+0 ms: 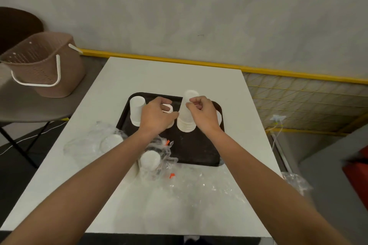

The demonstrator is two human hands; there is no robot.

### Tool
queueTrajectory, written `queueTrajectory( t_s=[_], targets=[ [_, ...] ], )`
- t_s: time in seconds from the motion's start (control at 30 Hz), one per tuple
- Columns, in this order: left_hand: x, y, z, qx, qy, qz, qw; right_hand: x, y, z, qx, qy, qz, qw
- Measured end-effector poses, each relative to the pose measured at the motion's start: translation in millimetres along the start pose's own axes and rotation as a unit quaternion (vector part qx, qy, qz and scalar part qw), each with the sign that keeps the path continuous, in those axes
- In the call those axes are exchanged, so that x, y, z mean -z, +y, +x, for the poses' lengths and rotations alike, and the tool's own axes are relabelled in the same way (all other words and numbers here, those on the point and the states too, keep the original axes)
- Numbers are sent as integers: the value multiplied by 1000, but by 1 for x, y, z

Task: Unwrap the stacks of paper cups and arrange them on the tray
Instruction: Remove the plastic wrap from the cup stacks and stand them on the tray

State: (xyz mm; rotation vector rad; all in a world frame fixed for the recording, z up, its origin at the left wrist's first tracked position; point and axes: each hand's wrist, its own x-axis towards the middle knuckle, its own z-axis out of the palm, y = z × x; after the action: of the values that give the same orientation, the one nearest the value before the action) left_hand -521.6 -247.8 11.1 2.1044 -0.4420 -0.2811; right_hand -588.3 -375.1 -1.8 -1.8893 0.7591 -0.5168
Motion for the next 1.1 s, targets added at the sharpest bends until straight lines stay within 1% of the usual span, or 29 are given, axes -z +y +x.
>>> queueTrajectory(
  t_s=[0.17,0.27,0.37,0.47,0.53,0.6,0.63,0.7,0.73,0.8,0.9,1.0,1.1],
  targets=[
    [22,-9,-29,-22,-9,-9,1000,-11,-3,-43,-13,-65,-16,998],
    [32,-13,-49,-50,-33,-2,998,-18,-2,-64,-8,-80,-28,996],
    [38,-18,-67,-116,-88,71,987,-23,1,-77,-16,-84,-32,996],
    [38,-27,-76,-159,-178,196,951,-23,4,-86,-36,-71,-34,996],
    [35,-34,-79,-177,-220,301,911,-23,7,-90,-44,-70,-40,996],
    [32,-40,-82,-201,-230,399,864,-24,9,-93,-51,-80,-46,994],
    [29,-43,-83,-208,-232,431,847,-25,11,-95,-55,-89,-50,993],
    [26,-50,-81,-199,-242,472,824,-27,14,-98,-64,-108,-61,990],
    [25,-54,-80,-189,-252,481,818,-28,16,-100,-69,-117,-68,988],
    [23,-62,-78,-176,-273,480,815,-28,19,-103,-77,-128,-73,986],
    [21,-72,-76,-179,-273,469,821,-28,24,-107,-93,-143,-77,982],
    [21,-75,-74,-178,-271,456,829,-27,28,-108,-104,-181,-88,974],
    [21,-73,-71,-176,-272,454,830,-30,34,-107,-106,-222,-105,964]
  ],
)
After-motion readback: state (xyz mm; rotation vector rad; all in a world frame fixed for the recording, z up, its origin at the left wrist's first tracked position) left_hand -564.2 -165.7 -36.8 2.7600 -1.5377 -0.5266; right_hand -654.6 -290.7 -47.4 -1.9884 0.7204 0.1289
